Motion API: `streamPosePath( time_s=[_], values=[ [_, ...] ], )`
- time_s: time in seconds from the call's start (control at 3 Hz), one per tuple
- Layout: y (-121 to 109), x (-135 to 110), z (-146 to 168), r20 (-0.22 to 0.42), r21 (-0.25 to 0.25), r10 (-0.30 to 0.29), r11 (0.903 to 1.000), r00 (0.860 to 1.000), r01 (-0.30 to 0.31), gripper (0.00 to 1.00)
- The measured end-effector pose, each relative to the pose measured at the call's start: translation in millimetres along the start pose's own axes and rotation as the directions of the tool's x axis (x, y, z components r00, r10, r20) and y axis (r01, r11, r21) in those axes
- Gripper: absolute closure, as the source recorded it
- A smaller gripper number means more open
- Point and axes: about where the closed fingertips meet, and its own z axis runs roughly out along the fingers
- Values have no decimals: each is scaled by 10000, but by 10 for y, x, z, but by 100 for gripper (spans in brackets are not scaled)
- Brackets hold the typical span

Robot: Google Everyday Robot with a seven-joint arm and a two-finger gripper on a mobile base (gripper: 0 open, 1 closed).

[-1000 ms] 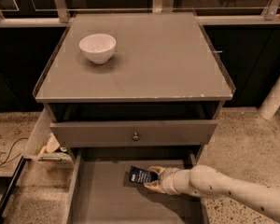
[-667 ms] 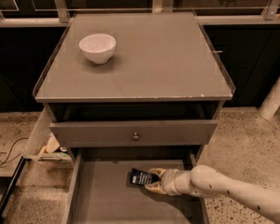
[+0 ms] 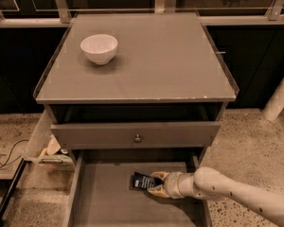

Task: Place rxbar blueberry into middle drawer

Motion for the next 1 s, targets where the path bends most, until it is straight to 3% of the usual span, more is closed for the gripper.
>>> streamPosePath(
  time_s=[1.0],
  values=[
    [1,0,1,1,-2,0,10000,10000,0,11]
  ],
)
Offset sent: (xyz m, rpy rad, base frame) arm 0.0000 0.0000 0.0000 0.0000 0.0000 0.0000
